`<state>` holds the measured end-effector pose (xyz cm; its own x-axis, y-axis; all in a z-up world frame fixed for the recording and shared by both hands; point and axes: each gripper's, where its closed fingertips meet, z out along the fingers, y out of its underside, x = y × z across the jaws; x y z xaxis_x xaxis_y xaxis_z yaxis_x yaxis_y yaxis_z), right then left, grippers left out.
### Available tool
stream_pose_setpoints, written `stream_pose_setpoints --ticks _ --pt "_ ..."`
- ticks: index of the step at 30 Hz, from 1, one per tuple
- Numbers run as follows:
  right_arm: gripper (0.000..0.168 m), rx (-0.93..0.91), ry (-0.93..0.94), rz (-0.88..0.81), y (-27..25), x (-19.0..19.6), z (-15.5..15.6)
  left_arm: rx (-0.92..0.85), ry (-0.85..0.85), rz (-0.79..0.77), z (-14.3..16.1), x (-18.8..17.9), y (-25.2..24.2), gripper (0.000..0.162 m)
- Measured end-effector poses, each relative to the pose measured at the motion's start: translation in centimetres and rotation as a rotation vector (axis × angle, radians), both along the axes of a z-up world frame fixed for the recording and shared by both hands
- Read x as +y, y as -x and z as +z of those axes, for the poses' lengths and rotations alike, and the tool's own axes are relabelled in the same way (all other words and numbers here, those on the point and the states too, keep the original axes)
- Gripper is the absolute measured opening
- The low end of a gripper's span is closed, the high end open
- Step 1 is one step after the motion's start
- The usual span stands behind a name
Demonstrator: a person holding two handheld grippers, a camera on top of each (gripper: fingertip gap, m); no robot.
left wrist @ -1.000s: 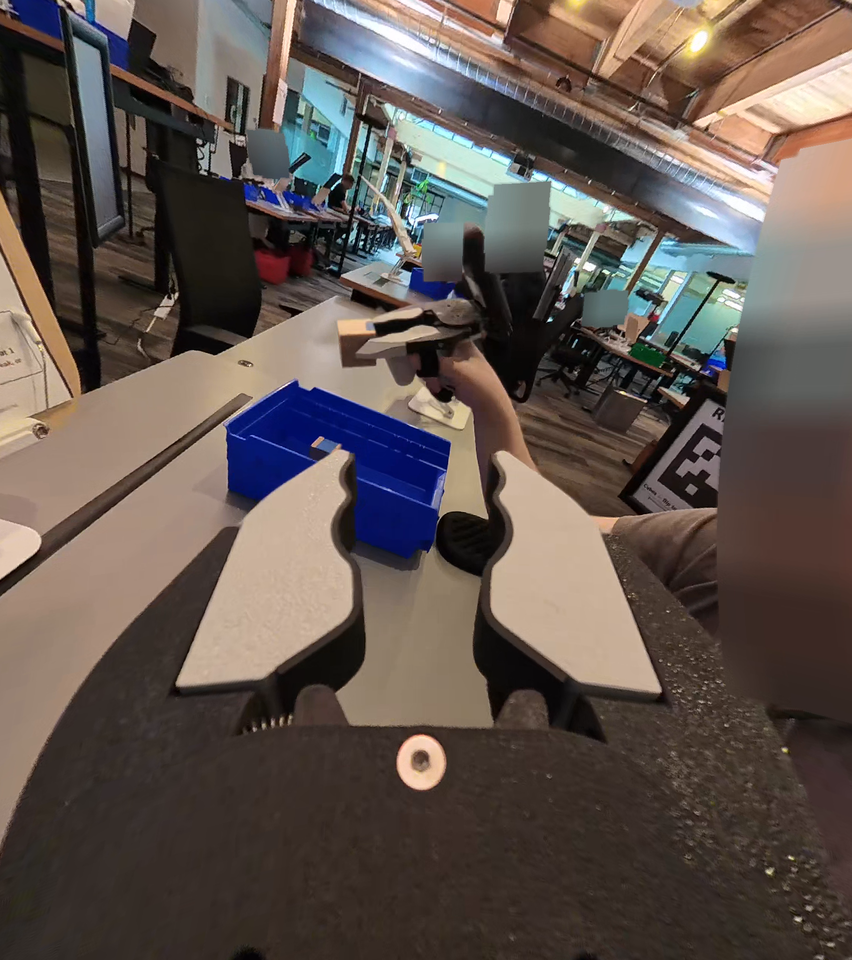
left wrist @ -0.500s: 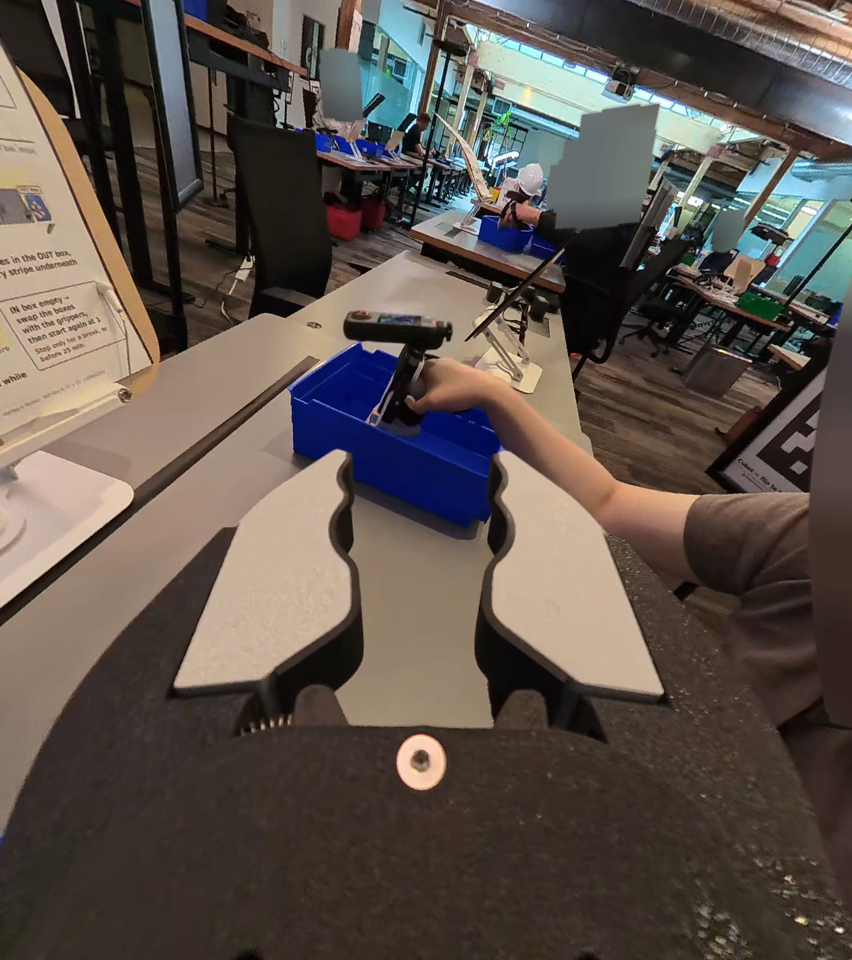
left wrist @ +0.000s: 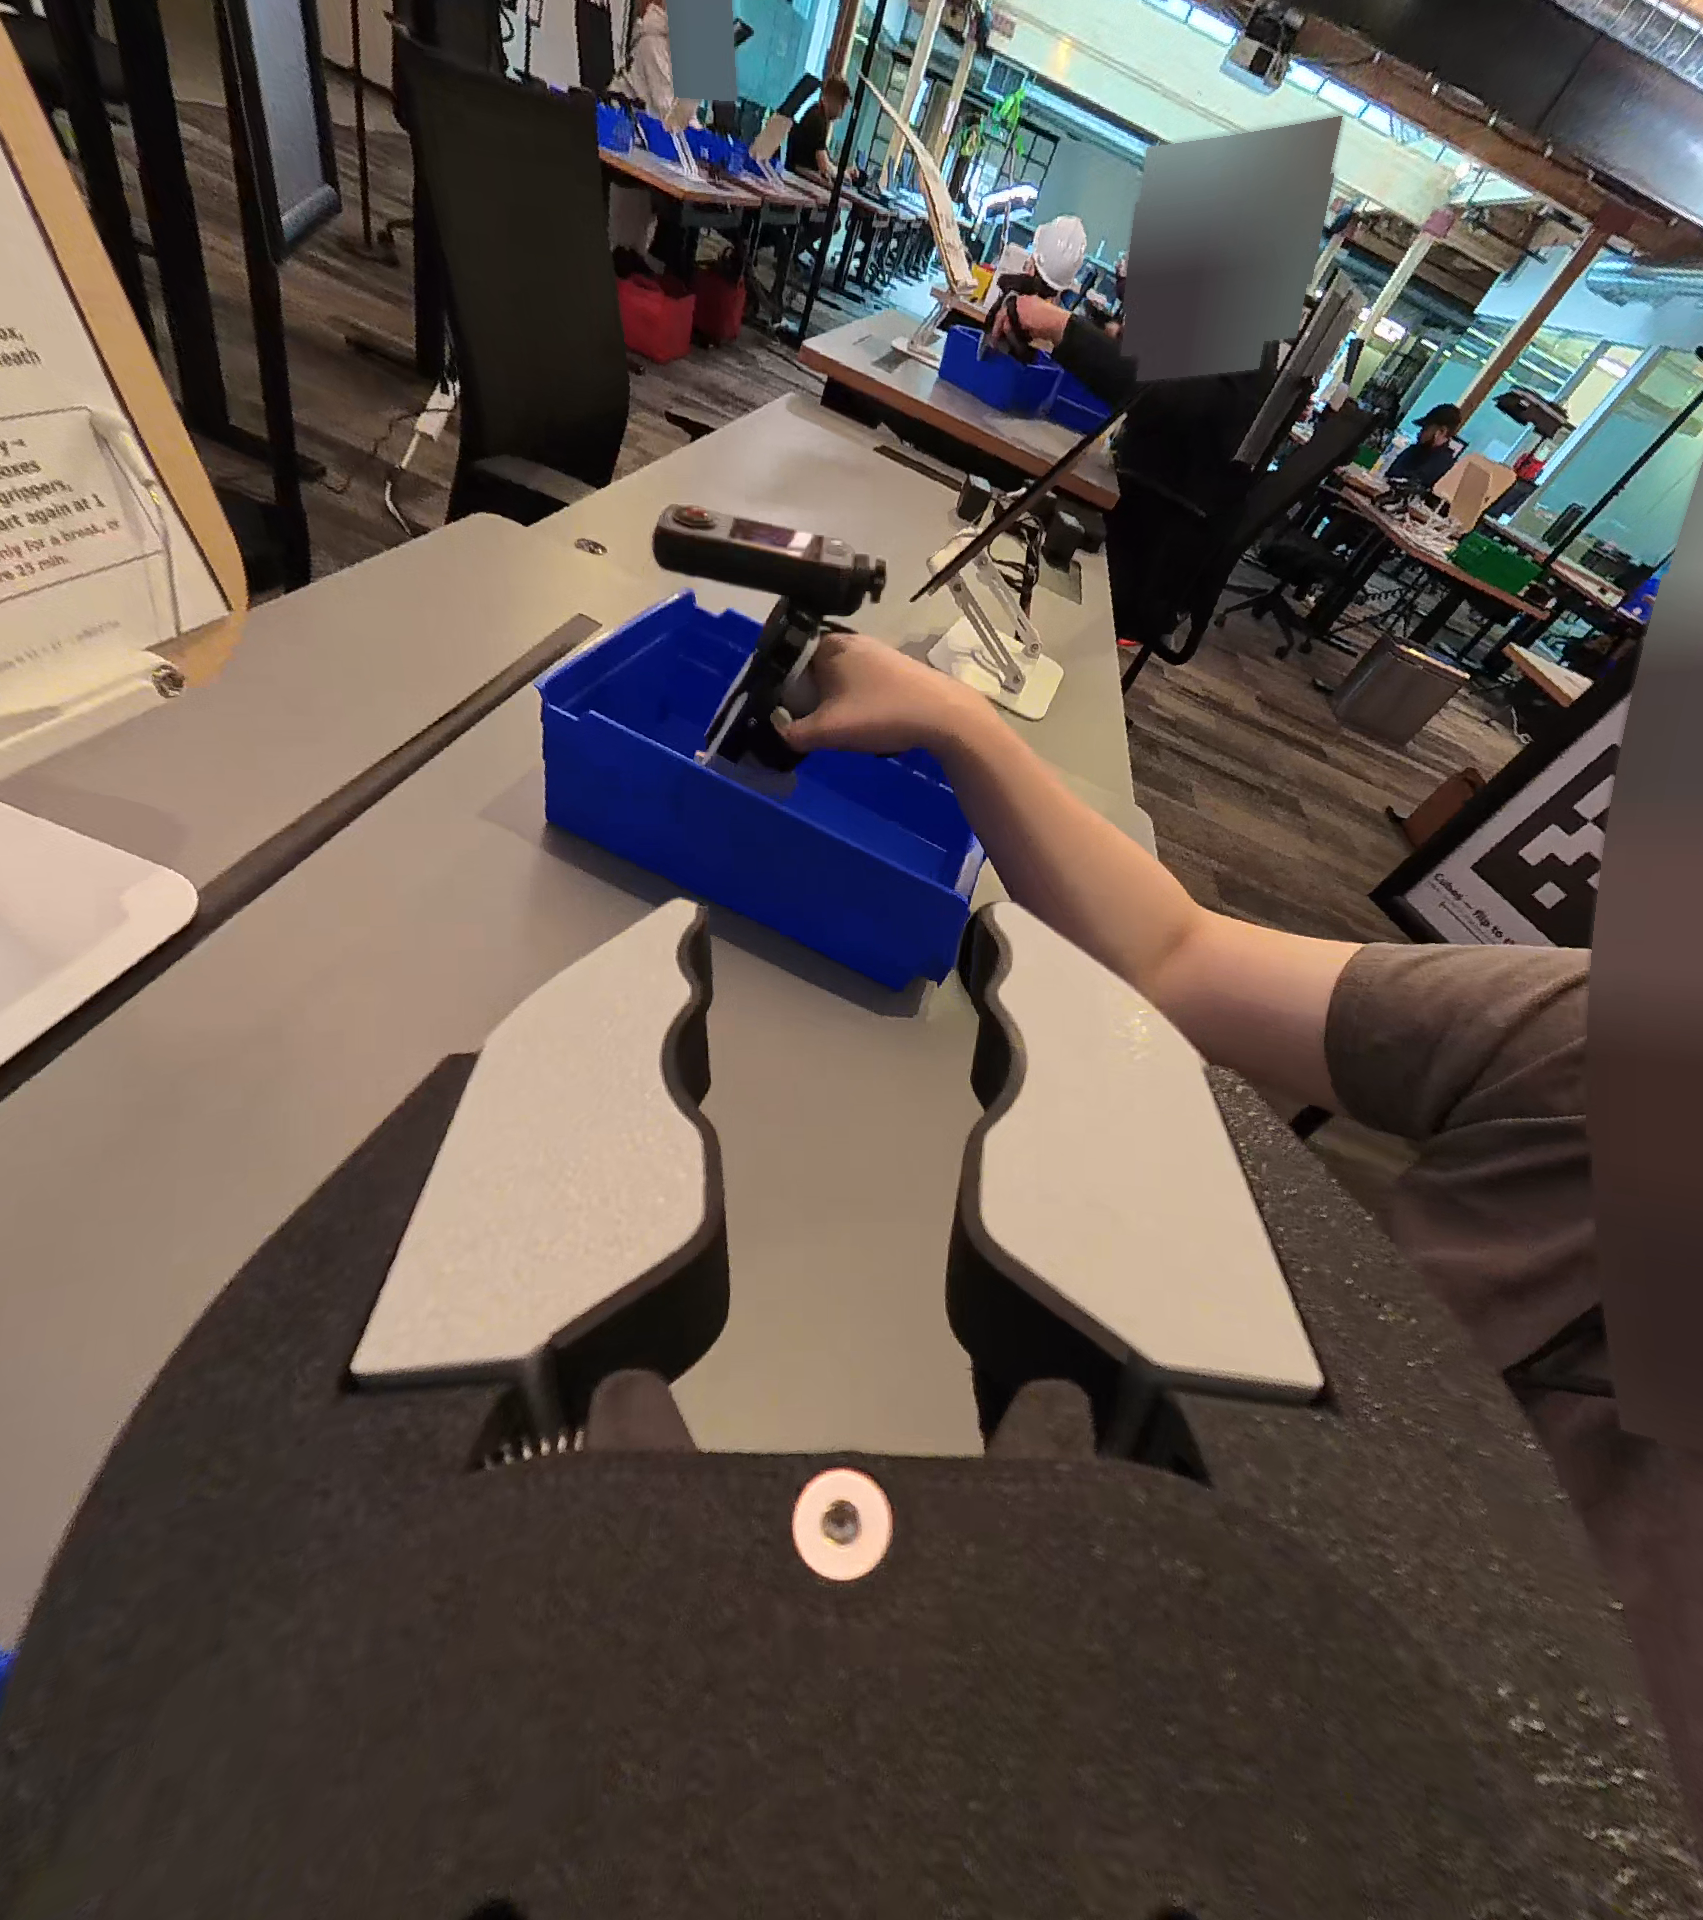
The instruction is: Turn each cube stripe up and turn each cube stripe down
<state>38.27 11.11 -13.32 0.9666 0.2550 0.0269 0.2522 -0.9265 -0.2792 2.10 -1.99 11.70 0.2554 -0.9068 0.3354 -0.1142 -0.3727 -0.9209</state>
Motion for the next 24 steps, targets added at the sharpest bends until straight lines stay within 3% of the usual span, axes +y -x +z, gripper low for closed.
stream_pose_setpoints --ticks 3,6,10,14,17,21,24 --pt "0.051 0.008 -0.12 0.032 0.5 0.9 2.6 -0.007 -0.021 0.071 0.6 0.6 1.5 0.047" --pt "0.051 0.019 -0.235 0.069 1.3 1.4 5.2 0.108 -0.072 0.259 -0.2 2.6 4.7 0.047" --pt "0.051 0.023 -0.279 0.119 2.4 1.1 6.6 0.464 0.056 0.531 -5.3 4.4 11.5 0.041" --pt "0.053 0.014 -0.259 0.167 3.2 0.8 6.3 0.665 0.192 0.701 -9.3 5.7 16.9 0.041" --pt "0.054 0.008 -0.243 0.188 3.5 0.6 5.9 0.77 0.198 0.643 -11.9 6.6 18.1 0.04" --pt "0.054 0.003 -0.239 0.206 3.6 0.5 5.7 0.757 0.286 0.51 -15.0 7.1 18.1 0.033" --pt "0.054 -0.006 -0.232 0.216 3.6 0.5 5.5 0.854 0.211 0.467 -17.2 8.2 19.5 0.035"
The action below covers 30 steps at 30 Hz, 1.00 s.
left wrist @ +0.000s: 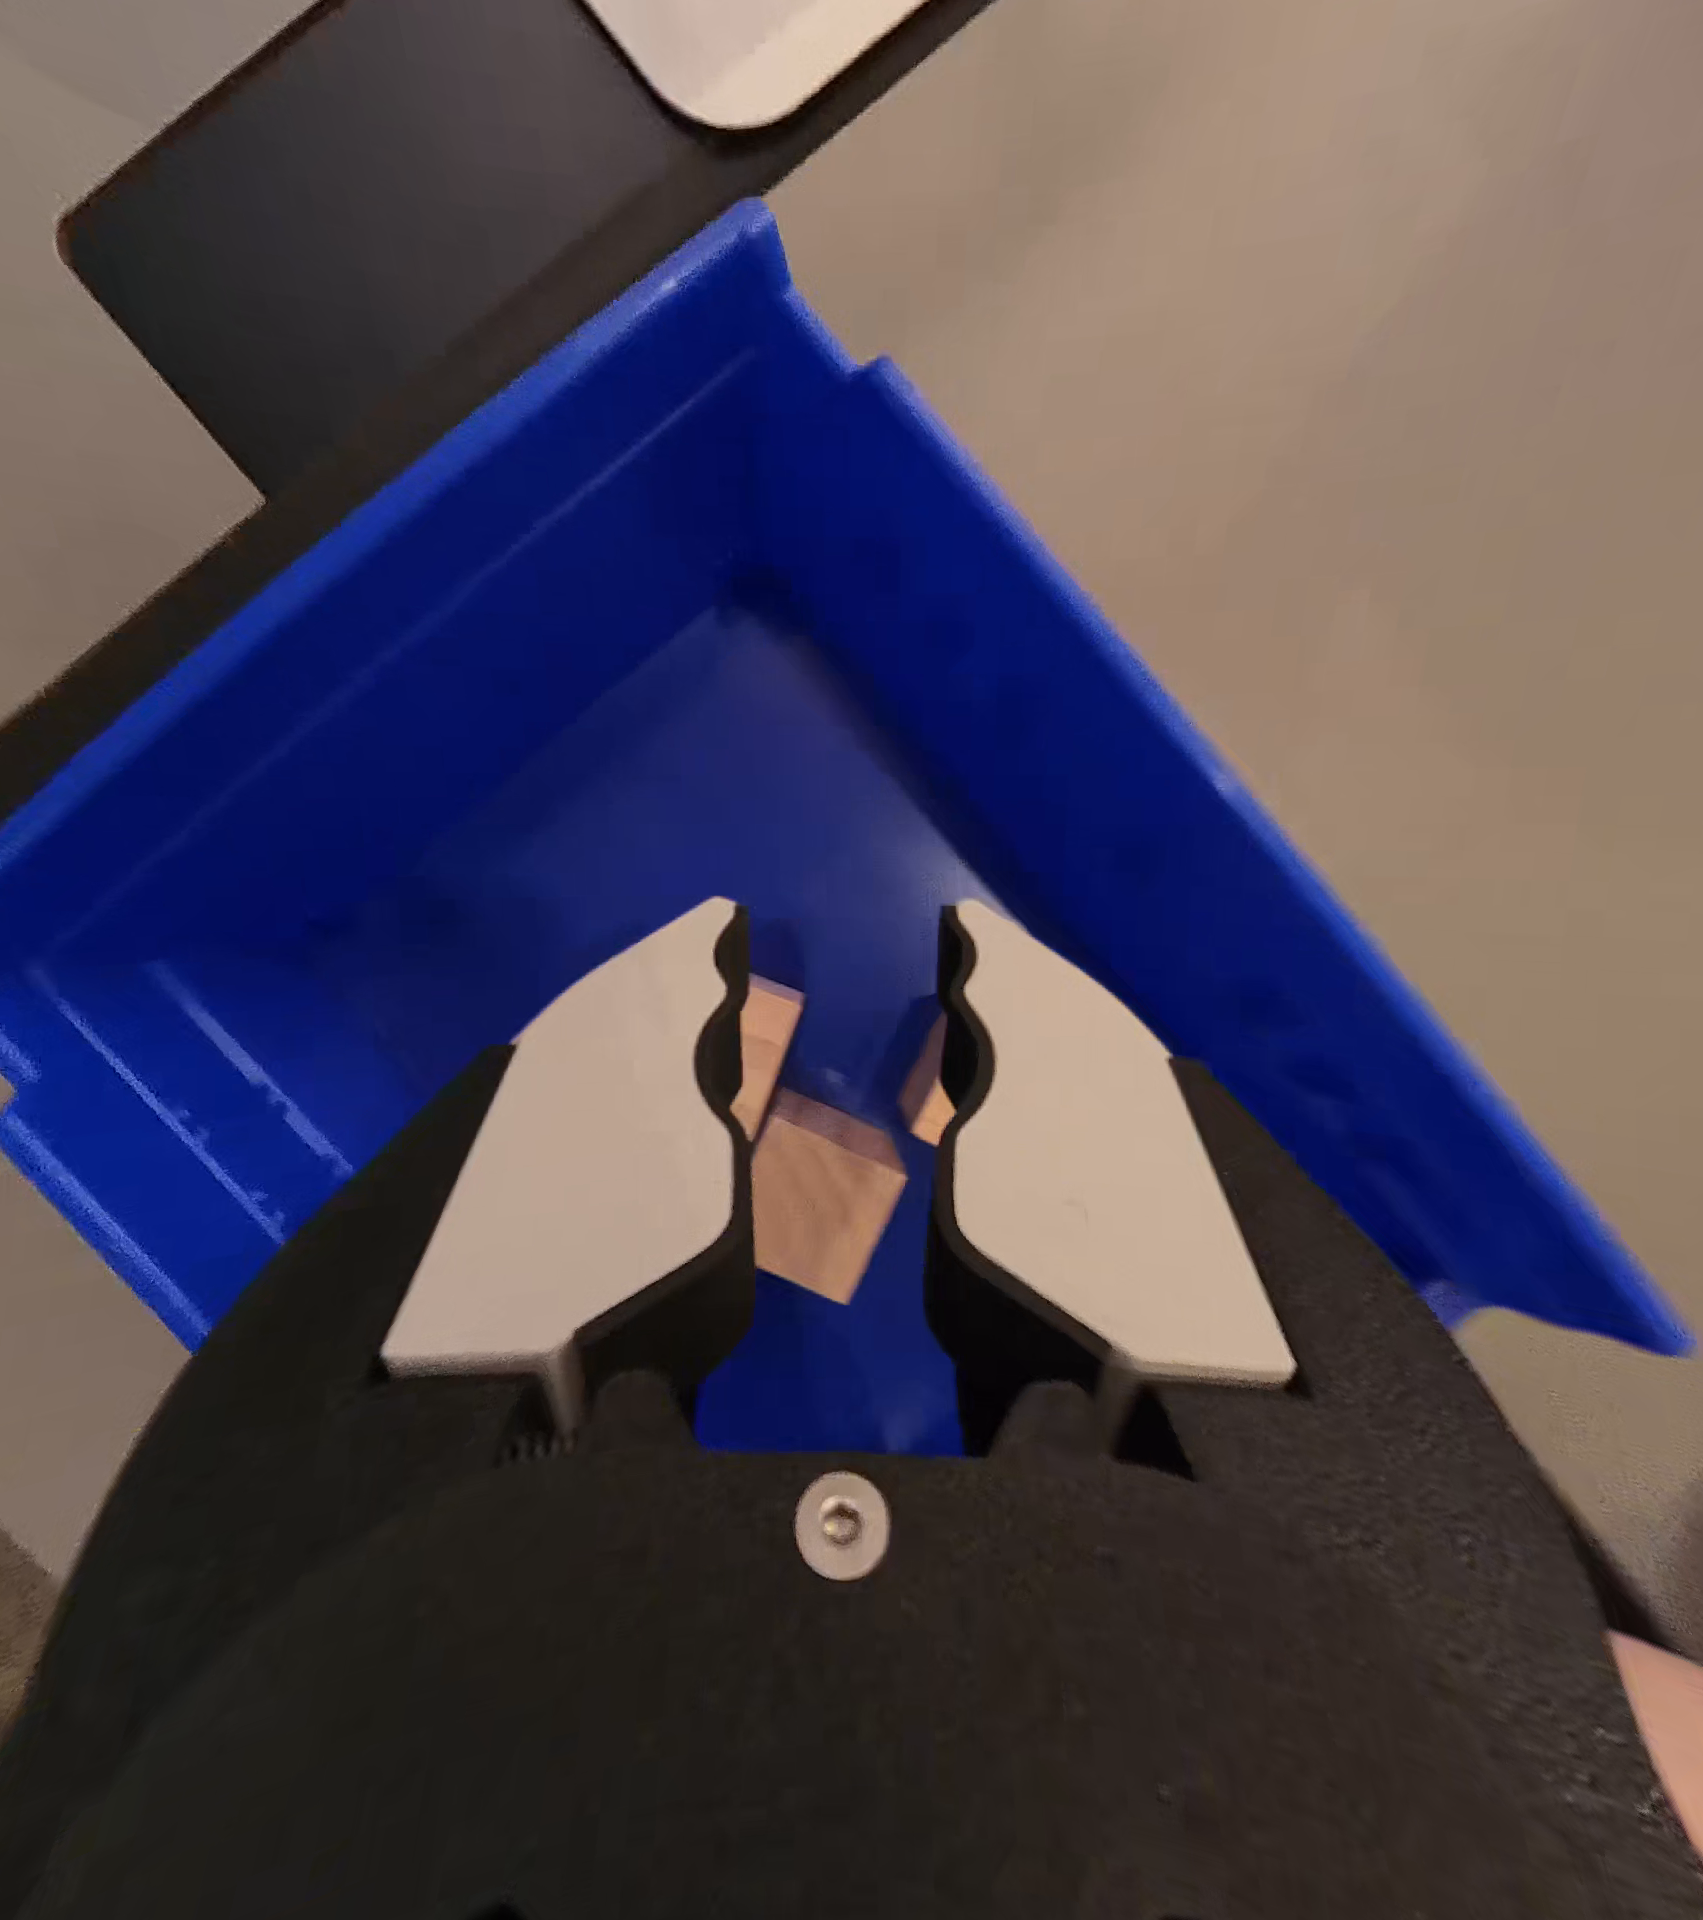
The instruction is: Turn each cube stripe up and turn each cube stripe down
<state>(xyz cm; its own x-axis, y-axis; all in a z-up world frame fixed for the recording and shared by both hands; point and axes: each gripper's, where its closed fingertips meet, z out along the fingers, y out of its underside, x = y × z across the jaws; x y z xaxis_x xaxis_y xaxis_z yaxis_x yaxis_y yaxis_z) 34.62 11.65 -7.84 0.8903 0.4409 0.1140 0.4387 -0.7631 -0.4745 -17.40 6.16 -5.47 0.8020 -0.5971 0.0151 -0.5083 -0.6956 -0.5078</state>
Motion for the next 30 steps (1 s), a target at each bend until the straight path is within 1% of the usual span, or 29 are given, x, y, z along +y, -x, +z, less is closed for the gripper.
stream_pose_setpoints --ticks 2,3,5,7,14,18,20,22,25,27,30 --pt "0.057 -0.009 0.007 0.001 0.0 0.0 -0.3 0.088 -0.043 -0.058 -1.4 0.5 0.9 0.039" --pt "0.06 -0.015 0.009 -0.001 0.0 0.0 -0.5 0.141 -0.041 -0.059 -2.1 0.6 1.7 0.041" --pt "0.06 -0.031 0.015 0.005 0.0 0.0 -0.8 0.244 0.015 -0.017 -3.6 0.4 3.4 0.046" --pt "0.062 -0.052 0.021 0.005 -0.1 0.0 -1.1 0.307 0.046 0.015 -4.4 0.5 4.6 0.058" --pt "0.062 -0.087 0.041 0.024 0.0 -0.3 -1.6 0.33 0.111 -0.063 -6.6 0.0 4.5 0.057" --pt "0.066 -0.066 0.025 0.039 0.8 -0.4 -1.1 0.37 0.182 -0.044 -7.8 -0.4 5.1 0.053" --pt "0.065 -0.05 0.03 0.059 1.5 -0.7 -0.9 0.382 0.181 -0.045 -8.0 -0.2 5.2 0.053" --pt "0.064 -0.077 0.022 0.072 1.5 -0.9 -0.8 0.392 0.183 -0.046 -8.2 0.0 5.2 0.053" --pt "0.064 -0.084 0.017 0.079 1.6 -1.0 -0.6 0.421 0.197 -0.056 -8.7 -0.1 5.3 0.047" --pt "0.064 -0.077 0.018 0.069 1.4 -1.0 -0.4 0.434 0.197 -0.057 -8.7 0.0 5.3 0.047" --pt "0.064 -0.116 0.007 0.034 0.2 -1.1 0.0 0.457 0.194 -0.047 -8.5 0.0 5.6 0.047"
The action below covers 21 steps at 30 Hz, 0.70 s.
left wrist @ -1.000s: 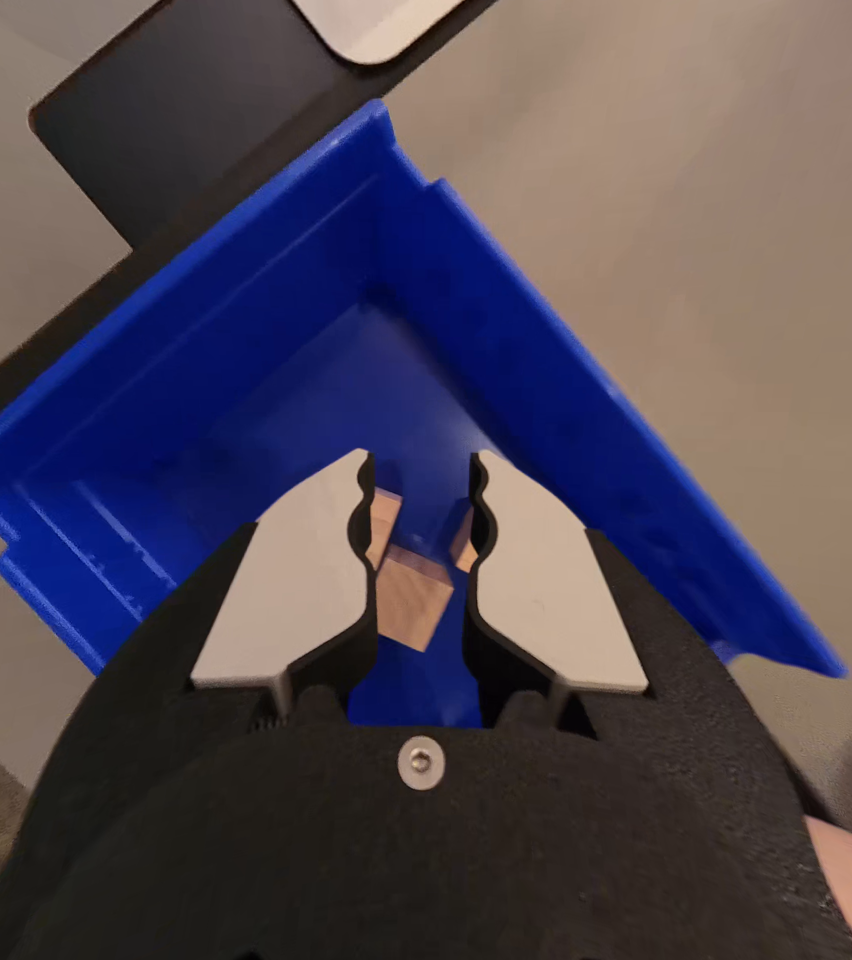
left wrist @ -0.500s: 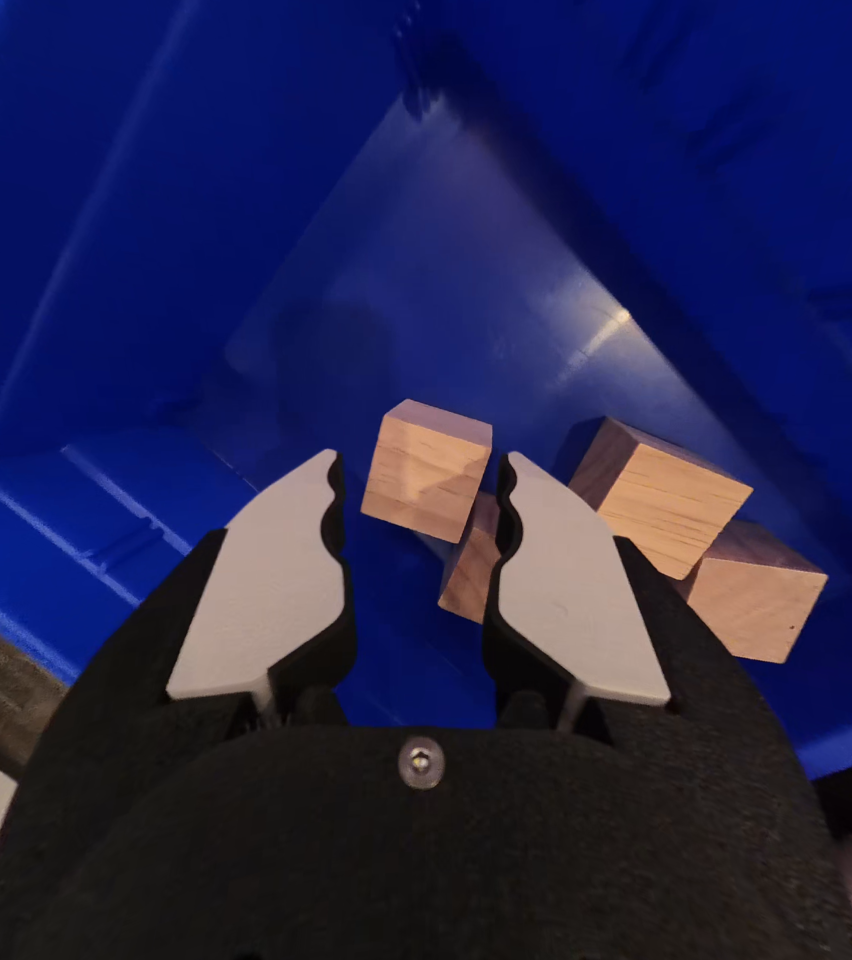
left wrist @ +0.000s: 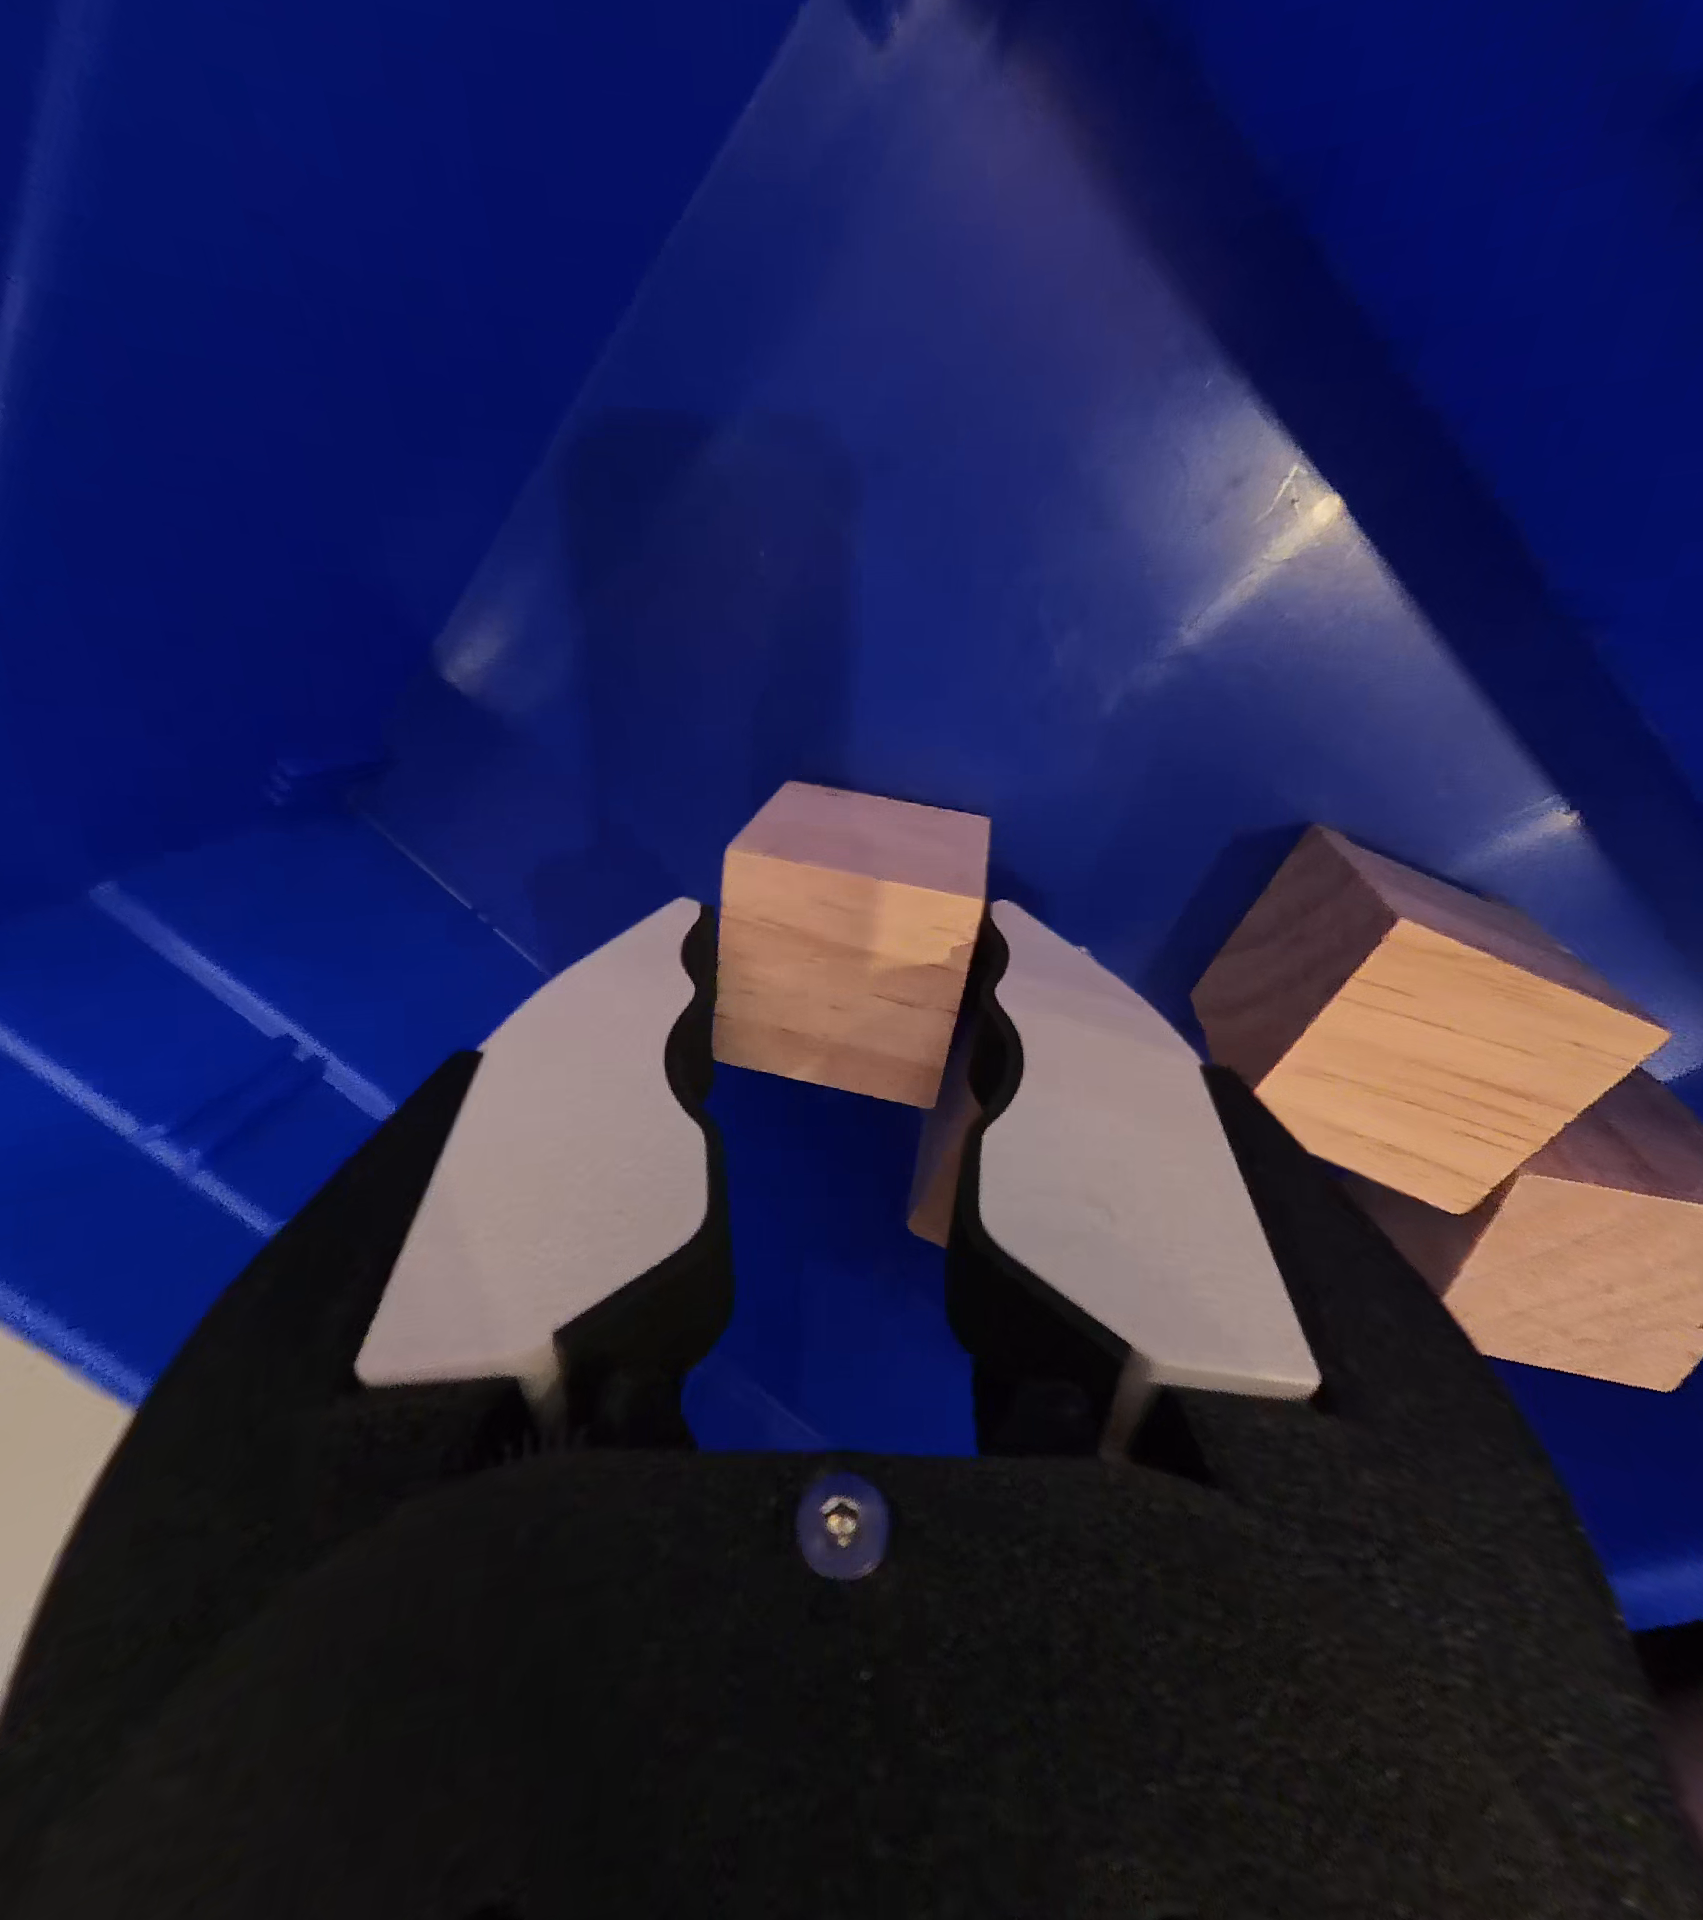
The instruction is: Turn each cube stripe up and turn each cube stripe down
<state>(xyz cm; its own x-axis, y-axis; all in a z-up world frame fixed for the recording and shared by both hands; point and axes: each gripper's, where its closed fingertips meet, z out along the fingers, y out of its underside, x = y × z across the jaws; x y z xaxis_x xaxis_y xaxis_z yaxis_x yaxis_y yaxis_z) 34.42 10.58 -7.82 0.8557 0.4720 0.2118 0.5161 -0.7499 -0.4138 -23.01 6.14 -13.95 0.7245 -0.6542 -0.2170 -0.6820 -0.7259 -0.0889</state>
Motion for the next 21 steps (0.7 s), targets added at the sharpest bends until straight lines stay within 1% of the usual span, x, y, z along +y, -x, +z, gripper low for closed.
stream_pose_setpoints --ticks 3,4,6,8,10,11,13,14,16,18,19,21 --pt "0.064 -0.029 -0.033 -0.053 -1.3 -0.1 1.2 -0.01 -0.091 0.03 2.0 0.9 0.0 0.047" --pt "0.064 -0.04 -0.056 -0.079 -1.8 -0.1 1.8 -0.024 -0.139 0.038 3.2 1.2 -0.2 0.047" --pt "0.064 -0.069 -0.118 -0.124 -2.8 -0.3 3.6 -0.047 -0.293 0.042 6.6 2.2 -0.7 0.047" --pt "0.064 -0.077 -0.202 -0.131 -2.7 -0.5 5.8 -0.168 -0.41 0.05 10.3 2.3 -2.7 0.047" --pt "0.064 -0.062 -0.319 -0.086 -1.2 -0.8 8.6 -0.344 -0.527 0.008 14.3 2.1 -5.9 0.047" --pt "0.063 -0.038 -0.389 -0.034 0.3 -1.0 10.1 -0.46 -0.566 -0.033 16.2 1.6 -8.0 0.047" --pt "0.063 0.07 -0.529 0.153 5.1 -1.9 13.0 -0.739 -0.603 -0.133 20.0 0.1 -12.8 0.047" --pt "0.063 0.14 -0.601 0.279 8.2 -2.9 14.4 -0.887 -0.591 -0.179 21.6 -0.9 -15.1 0.046" --pt "0.063 0.239 -0.768 0.519 13.5 -5.5 17.0 -1.167 -0.505 -0.255 24.2 -3.0 -19.2 0.046" --pt "0.064 0.265 -0.93 0.711 17.4 -8.4 18.3 -1.356 -0.37 -0.313 25.3 -4.8 -22.5 0.046" --pt "0.064 0.248 -0.992 0.781 18.9 -9.5 18.4 -1.405 -0.301 -0.336 25.2 -5.5 -23.9 0.046" --pt "0.064 0.204 -1.058 0.895 21.3 -11.4 17.8 -1.467 -0.18 -0.396 24.7 -6.8 -26.6 0.046"
